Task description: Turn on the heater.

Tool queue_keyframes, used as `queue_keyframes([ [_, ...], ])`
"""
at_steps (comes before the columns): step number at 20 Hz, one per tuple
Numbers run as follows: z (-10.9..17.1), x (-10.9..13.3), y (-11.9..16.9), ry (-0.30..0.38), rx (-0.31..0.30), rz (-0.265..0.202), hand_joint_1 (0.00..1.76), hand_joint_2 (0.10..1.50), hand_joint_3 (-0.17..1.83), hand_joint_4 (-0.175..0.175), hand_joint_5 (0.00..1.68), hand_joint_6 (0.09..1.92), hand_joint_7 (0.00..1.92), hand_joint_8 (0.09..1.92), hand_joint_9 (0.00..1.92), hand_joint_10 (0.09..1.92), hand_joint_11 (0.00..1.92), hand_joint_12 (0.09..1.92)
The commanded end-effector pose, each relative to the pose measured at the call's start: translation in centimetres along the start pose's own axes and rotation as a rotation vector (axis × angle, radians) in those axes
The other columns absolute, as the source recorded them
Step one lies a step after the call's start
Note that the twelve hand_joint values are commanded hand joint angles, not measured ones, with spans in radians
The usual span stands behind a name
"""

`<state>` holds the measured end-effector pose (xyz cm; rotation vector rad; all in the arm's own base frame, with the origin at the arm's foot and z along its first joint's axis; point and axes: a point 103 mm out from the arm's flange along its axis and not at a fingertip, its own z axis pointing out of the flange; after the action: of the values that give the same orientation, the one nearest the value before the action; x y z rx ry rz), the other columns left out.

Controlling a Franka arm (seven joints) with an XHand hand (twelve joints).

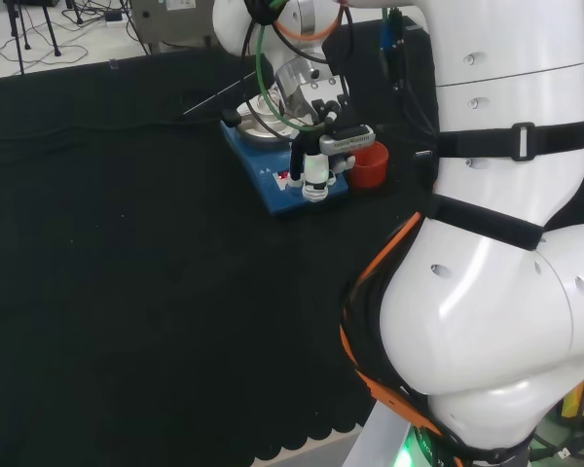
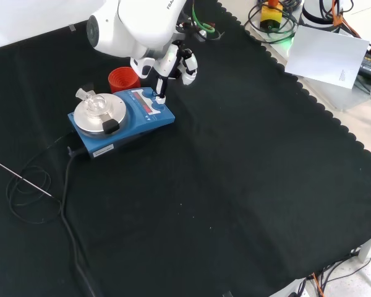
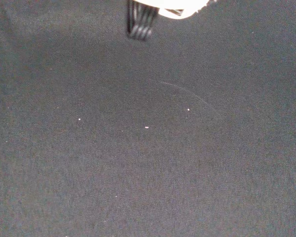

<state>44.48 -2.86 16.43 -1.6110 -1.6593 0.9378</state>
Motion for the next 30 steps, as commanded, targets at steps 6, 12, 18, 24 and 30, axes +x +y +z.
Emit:
queue_keyframes([
  [6,0.5,-0.7,0.2,0.009,-0.001,0.008,1.41,0.77,0.97,-0.023,0.25,0.09,1.63,1.29,1.8,1.35,1.77,1.49],
  [12,0.5,-0.8,0.3,0.014,-0.006,0.003,1.41,0.77,0.97,-0.023,0.25,0.09,1.63,1.29,1.8,1.35,1.77,1.49],
  [18,0.5,-0.7,0.2,0.014,0.001,0.003,1.41,0.77,0.97,-0.023,0.25,0.09,1.62,1.29,1.8,1.35,1.77,1.49],
  [24,0.0,-0.7,-0.4,0.02,-0.017,-0.002,1.41,0.77,0.97,-0.023,0.26,0.09,1.62,1.29,1.8,1.35,1.77,1.49],
  [30,-0.6,-0.3,-1.3,0.014,-0.028,0.002,1.41,0.77,0.97,-0.024,0.26,0.09,1.62,1.29,1.8,1.36,1.77,1.49],
])
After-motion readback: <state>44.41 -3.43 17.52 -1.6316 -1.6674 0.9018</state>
